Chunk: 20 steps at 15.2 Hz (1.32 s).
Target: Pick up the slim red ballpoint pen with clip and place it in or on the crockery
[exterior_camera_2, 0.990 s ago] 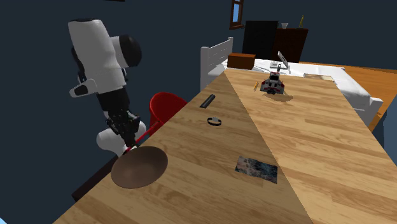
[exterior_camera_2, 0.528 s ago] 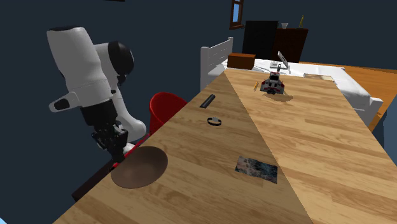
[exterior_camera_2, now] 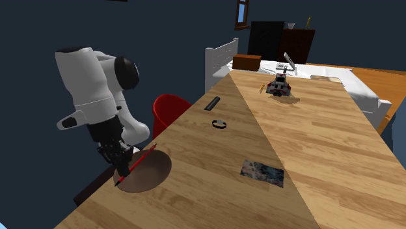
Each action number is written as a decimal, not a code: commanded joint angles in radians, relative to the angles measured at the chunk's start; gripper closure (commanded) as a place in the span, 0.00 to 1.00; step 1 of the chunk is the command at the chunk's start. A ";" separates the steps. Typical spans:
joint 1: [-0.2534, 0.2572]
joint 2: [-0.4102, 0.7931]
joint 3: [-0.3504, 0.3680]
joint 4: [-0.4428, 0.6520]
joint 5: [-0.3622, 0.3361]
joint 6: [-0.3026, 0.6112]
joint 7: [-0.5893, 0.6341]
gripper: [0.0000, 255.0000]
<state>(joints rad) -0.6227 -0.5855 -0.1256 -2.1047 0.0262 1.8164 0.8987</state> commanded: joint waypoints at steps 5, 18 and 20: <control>-0.002 -0.023 0.000 -0.098 -0.002 0.075 -0.003 1.00; -0.002 -0.023 0.000 -0.097 -0.002 0.074 -0.003 0.00; -0.003 -0.029 0.000 -0.036 -0.003 0.007 -0.002 0.00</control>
<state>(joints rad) -0.6250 -0.6130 -0.1235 -2.1685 0.0244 1.8537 0.8991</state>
